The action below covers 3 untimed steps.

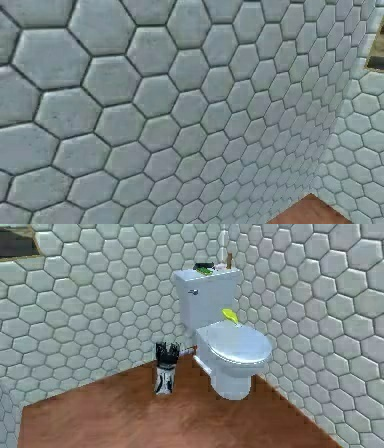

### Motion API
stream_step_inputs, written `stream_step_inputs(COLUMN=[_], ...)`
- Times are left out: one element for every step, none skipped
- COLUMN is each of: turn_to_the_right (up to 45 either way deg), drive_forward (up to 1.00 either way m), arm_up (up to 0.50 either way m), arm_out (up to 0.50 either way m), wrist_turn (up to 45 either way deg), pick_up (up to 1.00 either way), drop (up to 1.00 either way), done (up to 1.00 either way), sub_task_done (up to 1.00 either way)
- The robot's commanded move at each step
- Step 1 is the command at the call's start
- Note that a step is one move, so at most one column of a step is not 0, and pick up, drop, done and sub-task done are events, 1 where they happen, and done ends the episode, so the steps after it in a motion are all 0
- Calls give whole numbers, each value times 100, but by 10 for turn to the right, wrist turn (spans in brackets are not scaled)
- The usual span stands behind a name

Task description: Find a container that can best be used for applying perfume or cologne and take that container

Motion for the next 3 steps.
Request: stream_step_inputs(turn_to_the_right=[450,390,0], drive_forward=[0,0,55], arm_up=[0,0,0], arm_out=[0,0,0], wrist_turn=[0,0,0], pick_up=[0,0,0], drop=[0,0,0], done=[0,0,0], sub_task_done=[0,0,0])
